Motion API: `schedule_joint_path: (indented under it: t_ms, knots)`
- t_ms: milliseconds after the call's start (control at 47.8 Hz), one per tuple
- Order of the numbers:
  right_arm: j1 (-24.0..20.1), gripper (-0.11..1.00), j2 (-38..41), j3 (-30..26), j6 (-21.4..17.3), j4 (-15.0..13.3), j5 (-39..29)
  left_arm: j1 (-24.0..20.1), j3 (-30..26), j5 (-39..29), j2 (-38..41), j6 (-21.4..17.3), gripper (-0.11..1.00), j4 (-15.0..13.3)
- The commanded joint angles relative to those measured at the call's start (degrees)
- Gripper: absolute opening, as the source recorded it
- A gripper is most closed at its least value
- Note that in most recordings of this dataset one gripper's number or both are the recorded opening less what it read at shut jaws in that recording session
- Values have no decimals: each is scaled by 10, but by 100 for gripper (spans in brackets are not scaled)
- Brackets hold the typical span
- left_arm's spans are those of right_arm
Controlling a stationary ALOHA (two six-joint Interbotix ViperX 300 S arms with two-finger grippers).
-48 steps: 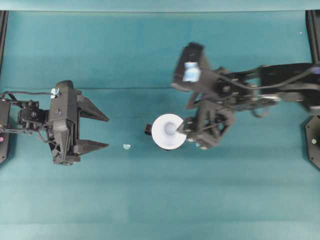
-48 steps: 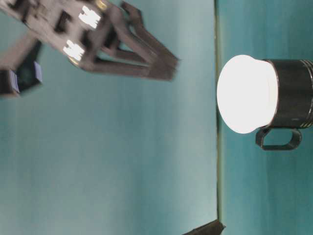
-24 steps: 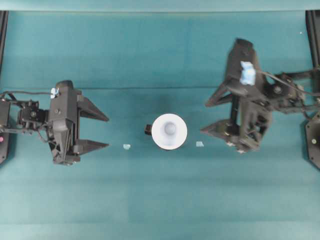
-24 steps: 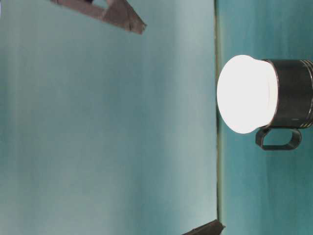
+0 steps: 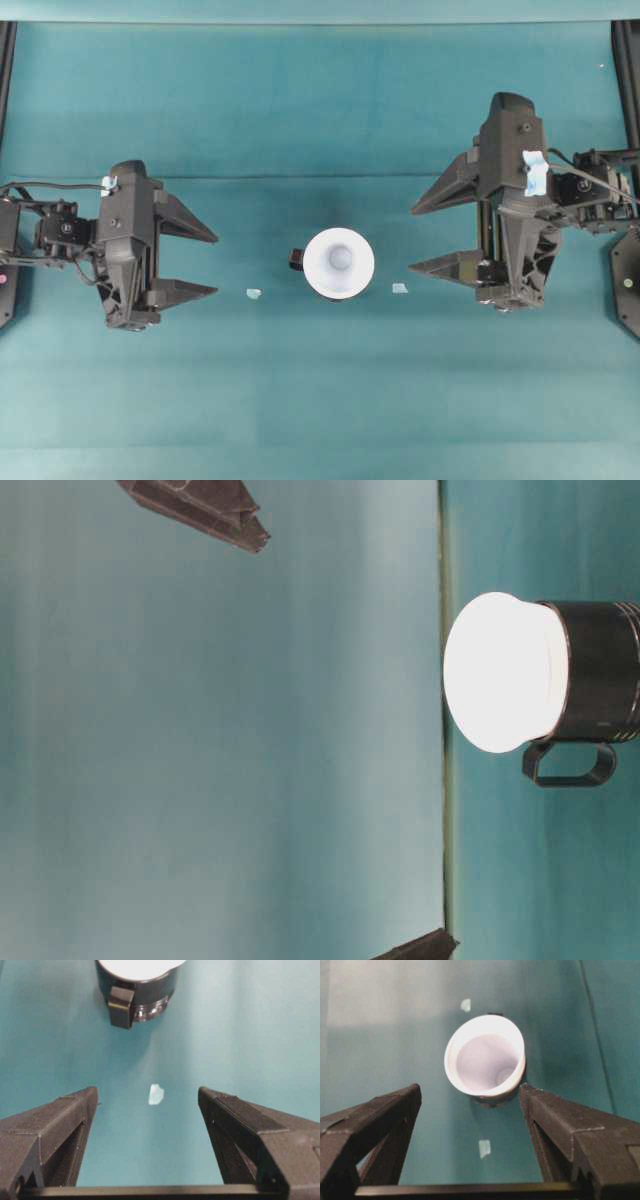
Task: Put the paper cup into the moved cup holder.
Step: 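Open the right gripper and retract it rightward away from the cup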
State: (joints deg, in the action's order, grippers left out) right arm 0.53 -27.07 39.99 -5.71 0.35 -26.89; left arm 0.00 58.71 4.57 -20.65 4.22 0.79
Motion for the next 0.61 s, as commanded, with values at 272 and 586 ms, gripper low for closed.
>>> schedule_joint_path:
  t_ms: [272,586]
  knots:
    - [-5,87,-8,11,3,-1,7,3,-6,4,-5,1,85,1]
    - [-5,87,-8,11,3,-1,7,2,-6,4,-5,0,84,1]
